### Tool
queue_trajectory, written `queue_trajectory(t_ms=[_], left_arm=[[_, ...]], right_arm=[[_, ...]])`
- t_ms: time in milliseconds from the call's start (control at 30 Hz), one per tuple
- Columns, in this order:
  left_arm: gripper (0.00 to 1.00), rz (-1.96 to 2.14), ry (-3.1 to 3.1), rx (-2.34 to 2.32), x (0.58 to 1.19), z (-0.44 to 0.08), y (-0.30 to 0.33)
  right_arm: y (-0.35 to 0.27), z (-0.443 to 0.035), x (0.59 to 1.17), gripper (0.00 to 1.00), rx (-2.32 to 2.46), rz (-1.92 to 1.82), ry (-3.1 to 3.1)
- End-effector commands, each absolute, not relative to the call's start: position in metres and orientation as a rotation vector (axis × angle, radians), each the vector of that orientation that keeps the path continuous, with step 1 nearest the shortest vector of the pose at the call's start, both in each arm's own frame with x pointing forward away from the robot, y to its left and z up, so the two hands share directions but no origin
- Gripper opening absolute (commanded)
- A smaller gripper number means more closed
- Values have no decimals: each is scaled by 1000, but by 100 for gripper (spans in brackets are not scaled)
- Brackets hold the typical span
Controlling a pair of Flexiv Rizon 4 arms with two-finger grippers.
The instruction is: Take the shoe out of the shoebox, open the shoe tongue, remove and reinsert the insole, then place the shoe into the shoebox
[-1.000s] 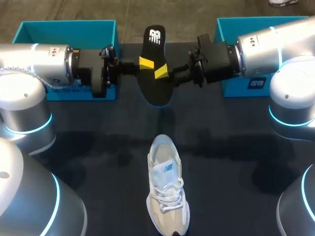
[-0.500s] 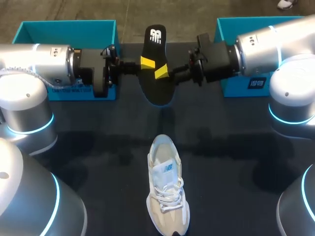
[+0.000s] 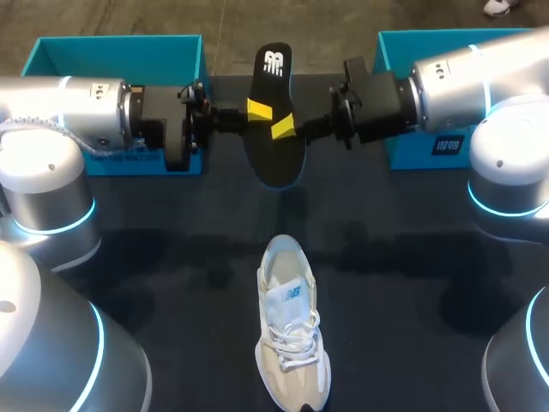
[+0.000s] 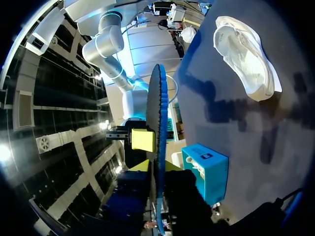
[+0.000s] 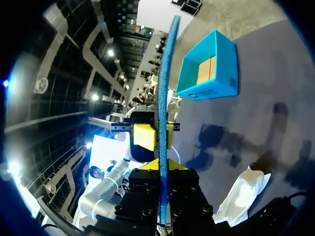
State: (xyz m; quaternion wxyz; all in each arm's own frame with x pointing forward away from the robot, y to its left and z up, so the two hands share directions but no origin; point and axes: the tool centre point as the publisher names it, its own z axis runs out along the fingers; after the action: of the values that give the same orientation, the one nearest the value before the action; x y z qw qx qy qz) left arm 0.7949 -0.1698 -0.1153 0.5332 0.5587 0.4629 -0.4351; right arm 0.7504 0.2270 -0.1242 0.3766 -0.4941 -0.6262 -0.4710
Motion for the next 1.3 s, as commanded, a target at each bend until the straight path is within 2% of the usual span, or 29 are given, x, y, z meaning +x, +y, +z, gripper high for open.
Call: queue_trajectory(t_ms=[33, 600, 1200, 1300], left_arm=[[100, -1030, 1104, 1335, 789, -112, -167], [100, -1032, 1437, 1410, 777, -135, -109], [100, -1032, 1437, 1410, 777, -135, -109], [100, -1024, 1643, 1308, 777, -133, -105]], right_arm=[[227, -125, 750, 0, -1266, -1219, -1601], [217, -131, 742, 0, -1137, -1388, -1752], [220, -136, 745, 0, -1084, -1328, -1775], [220, -142, 744, 0, -1061, -1351, -1792]])
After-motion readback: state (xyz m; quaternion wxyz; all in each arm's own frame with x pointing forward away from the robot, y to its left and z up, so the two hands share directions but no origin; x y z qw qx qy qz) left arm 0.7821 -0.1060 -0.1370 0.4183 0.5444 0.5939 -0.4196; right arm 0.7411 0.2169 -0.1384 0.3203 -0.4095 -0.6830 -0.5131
